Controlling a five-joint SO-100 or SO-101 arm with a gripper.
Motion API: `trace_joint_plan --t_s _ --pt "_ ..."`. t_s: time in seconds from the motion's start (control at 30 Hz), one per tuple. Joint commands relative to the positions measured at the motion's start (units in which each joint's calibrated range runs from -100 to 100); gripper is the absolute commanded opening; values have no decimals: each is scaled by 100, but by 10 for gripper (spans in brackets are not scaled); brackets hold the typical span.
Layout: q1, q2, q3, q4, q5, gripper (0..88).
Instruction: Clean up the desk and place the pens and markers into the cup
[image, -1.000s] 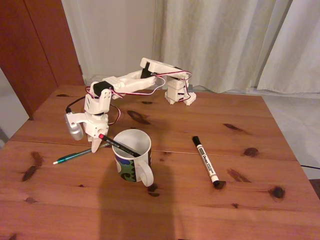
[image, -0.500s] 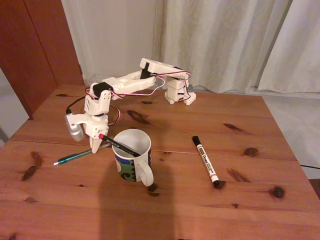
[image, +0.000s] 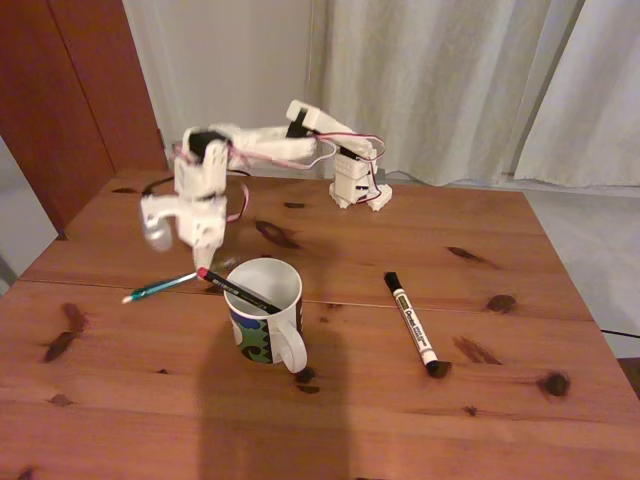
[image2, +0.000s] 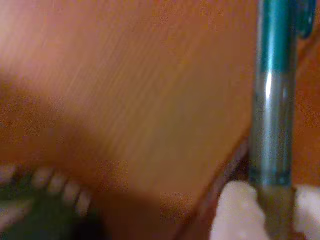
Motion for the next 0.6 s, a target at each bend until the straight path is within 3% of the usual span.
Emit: trace_joint_plan --t_s 0.0,0.57 --pt "-177 -882 -172 719 -79 10" --pt "-1038 -1883 -172 805 -1388 10"
